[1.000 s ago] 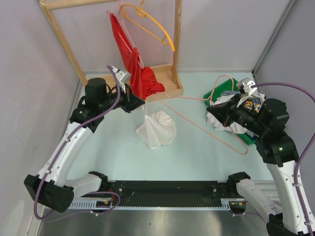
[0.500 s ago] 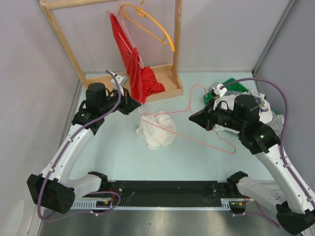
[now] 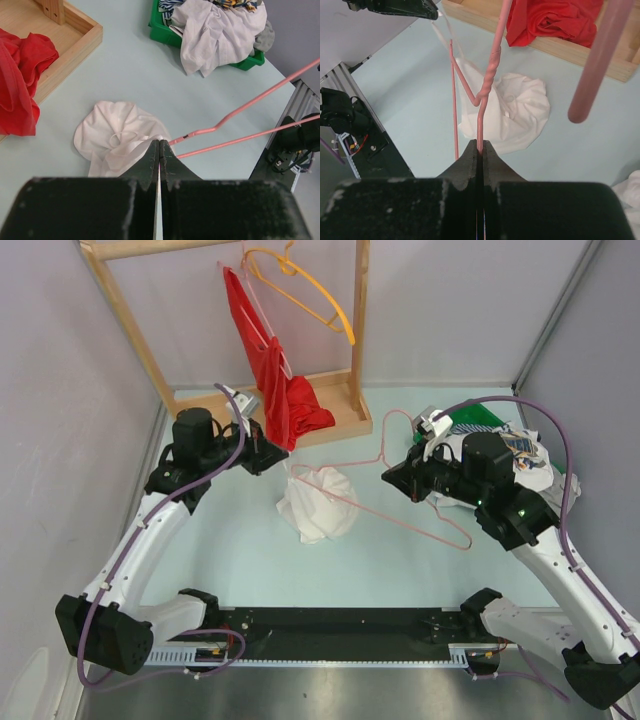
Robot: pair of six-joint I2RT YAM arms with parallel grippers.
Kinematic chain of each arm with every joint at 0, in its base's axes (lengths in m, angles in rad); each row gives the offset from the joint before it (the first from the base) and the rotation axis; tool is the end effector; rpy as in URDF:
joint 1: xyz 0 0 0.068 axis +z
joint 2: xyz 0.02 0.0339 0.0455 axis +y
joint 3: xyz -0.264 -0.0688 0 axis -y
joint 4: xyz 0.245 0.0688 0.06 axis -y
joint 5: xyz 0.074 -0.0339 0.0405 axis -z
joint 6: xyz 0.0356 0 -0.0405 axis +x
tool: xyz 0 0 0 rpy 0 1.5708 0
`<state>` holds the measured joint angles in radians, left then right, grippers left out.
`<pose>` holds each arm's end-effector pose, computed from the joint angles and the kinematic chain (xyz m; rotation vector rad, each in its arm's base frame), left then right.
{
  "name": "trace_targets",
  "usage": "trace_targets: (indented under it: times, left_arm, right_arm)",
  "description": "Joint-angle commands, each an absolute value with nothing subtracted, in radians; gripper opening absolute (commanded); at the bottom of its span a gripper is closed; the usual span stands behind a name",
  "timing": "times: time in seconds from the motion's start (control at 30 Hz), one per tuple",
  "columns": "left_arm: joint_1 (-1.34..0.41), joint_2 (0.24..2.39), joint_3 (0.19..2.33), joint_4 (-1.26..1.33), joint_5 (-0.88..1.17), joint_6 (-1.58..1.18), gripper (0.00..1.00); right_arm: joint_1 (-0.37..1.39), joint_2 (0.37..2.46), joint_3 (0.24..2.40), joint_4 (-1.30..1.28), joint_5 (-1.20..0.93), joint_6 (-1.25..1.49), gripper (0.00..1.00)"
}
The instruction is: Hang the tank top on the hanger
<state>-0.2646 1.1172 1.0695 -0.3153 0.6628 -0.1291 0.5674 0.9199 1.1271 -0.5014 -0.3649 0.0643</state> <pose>0.2330 -0.0858 0.3628 0.5798 1.8688 -0.8993 0.1535 0.1129 0.4015 -0.7249 1.7758 0.7712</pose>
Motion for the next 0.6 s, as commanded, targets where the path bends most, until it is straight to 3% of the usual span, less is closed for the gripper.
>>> trace_targets:
  times: [0.0, 0.33, 0.57]
  left_arm:
    - [-0.255, 1.106, 1.075, -0.311, 0.741, -0.084, 0.0]
    - [-0.255, 1.118, 1.077, -0.328, 0.784, -0.061, 0.0]
    - [-0.253, 1.114, 1.075, -0.339, 0.694, -0.063, 0.0]
  right_arm:
    - [0.572, 0.904, 1.134, -0.437, -0.336, 0.043, 0.0]
    - [0.572, 0.904, 1.129, -0.405, -0.365, 0.051, 0.0]
    - [0.574, 0.888, 1.129, -0.429, -0.371, 0.061, 0.0]
